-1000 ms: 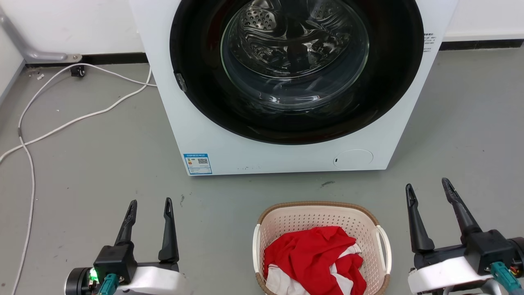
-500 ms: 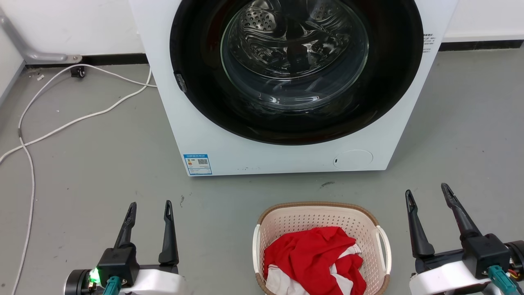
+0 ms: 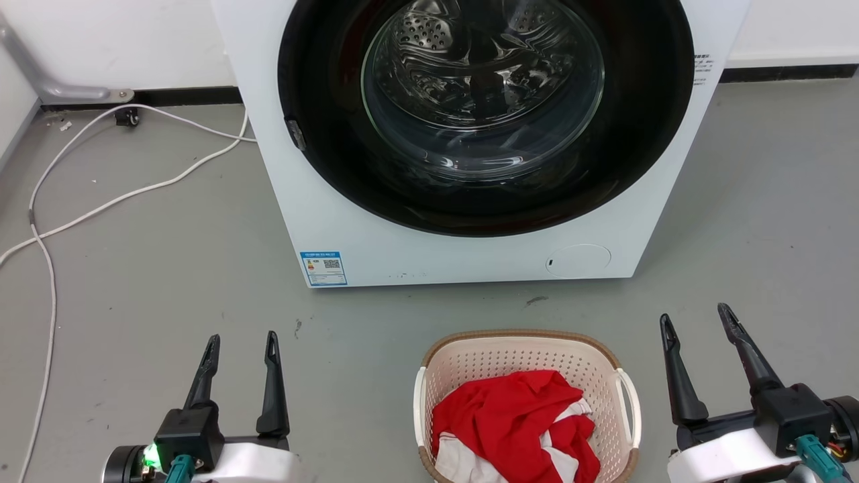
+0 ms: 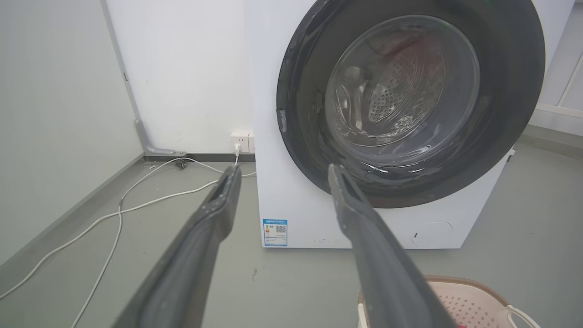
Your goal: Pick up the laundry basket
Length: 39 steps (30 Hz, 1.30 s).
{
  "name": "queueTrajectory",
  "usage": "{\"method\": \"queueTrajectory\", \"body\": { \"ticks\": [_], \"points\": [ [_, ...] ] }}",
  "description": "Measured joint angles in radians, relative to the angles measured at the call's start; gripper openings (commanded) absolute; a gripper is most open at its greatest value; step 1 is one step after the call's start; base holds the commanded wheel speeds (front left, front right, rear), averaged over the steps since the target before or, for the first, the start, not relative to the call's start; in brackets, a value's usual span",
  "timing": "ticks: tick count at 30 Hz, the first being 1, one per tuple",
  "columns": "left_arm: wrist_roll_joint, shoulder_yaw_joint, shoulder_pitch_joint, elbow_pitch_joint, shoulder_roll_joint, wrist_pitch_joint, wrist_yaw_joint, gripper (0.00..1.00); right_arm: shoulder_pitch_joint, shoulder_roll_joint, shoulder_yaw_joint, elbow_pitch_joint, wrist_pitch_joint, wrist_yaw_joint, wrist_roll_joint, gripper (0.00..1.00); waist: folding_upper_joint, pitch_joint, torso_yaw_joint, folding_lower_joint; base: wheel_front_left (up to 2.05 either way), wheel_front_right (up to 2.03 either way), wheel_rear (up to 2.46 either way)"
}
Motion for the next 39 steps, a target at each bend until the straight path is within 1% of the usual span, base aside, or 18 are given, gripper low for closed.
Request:
{"method": "queueTrajectory", "body": {
  "ticks": [7, 11, 14, 18, 25, 29, 30, 31, 32, 33, 34, 39],
  "points": [
    [-0.009, -0.011, -0.012, 0.026, 0.000, -0.001, -0.010, 1.00, -0.011, 0.000, -0.020, 0.048, 0.000, 0.000, -0.014, 1.00, 0.0000, 0.022, -0.007, 0.0000, 0.00, 0.00, 0.00],
    [-0.027, -0.030, -0.055, 0.075, 0.000, -0.001, -0.032, 1.00, -0.046, -0.001, -0.041, 0.083, 0.000, 0.000, -0.043, 1.00, 0.0000, 0.053, -0.012, 0.0000, 0.00, 0.00, 0.00],
    [-0.036, -0.047, -0.120, 0.110, 0.000, -0.002, -0.049, 1.00, -0.093, -0.001, -0.050, 0.127, 0.000, 0.000, -0.062, 1.00, 0.0000, 0.093, -0.016, 0.0001, 0.00, 0.00, 0.00],
    [-0.043, -0.070, -0.204, 0.187, 0.000, -0.002, -0.071, 1.00, -0.171, -0.001, -0.057, 0.182, 0.000, 0.000, -0.092, 1.00, 0.0000, 0.159, -0.024, 0.0003, 0.00, 0.00, 0.00],
    [-0.043, -0.117, -0.361, 0.347, 0.000, -0.001, -0.088, 1.00, -0.303, -0.003, -0.090, 0.325, 0.000, 0.000, -0.151, 1.00, 0.0000, 0.286, -0.038, 0.0003, 0.00, 0.00, 0.00],
    [-0.053, -0.150, -0.453, 0.436, 0.000, -0.002, -0.099, 1.00, -0.379, -0.026, -0.106, 0.418, 0.000, 0.000, -0.167, 1.00, 0.0000, 0.361, -0.043, 0.0003, 0.00, 0.00, 0.00],
    [-0.055, -0.162, -0.474, 0.465, 0.000, -0.002, -0.104, 1.00, -0.396, -0.031, -0.111, 0.434, 0.000, 0.000, -0.168, 1.00, -0.0001, 0.379, -0.043, 0.0003, 0.00, 0.00, 0.00],
    [-0.055, -0.162, -0.474, 0.465, 0.000, -0.002, -0.104, 1.00, -0.396, -0.031, -0.111, 0.434, 0.000, 0.000, -0.168, 1.00, -0.0001, 0.379, -0.043, 0.0003, 0.00, 0.00, 0.00],
    [-0.062, -0.185, -0.509, 0.532, 0.000, -0.001, -0.106, 1.00, -0.433, -0.046, -0.118, 0.479, 0.000, 0.000, -0.171, 1.00, -0.0001, 0.414, -0.045, 0.0003, 0.00, 0.00, 0.00],
    [-0.062, -0.196, -0.525, 0.563, 0.000, -0.001, -0.106, 1.00, -0.450, -0.051, -0.119, 0.499, 0.000, 0.000, -0.173, 1.00, -0.0001, 0.430, -0.046, 0.0003, 0.00, 0.00, 0.00],
    [-0.062, -0.196, -0.525, 0.563, 0.000, -0.001, -0.106, 1.00, -0.450, -0.051, -0.119, 0.499, 0.000, 0.000, -0.173, 1.00, -0.0001, 0.430, -0.046, 0.0003, 0.00, 0.00, 0.00],
    [-0.085, -0.242, -0.636, 0.666, 0.000, -0.002, -0.119, 1.00, -0.540, -0.070, -0.117, 0.587, 0.000, 0.000, -0.180, 1.00, -0.0001, 0.516, -0.048, 0.0003, 0.00, 0.00, 0.00]
  ]
}}
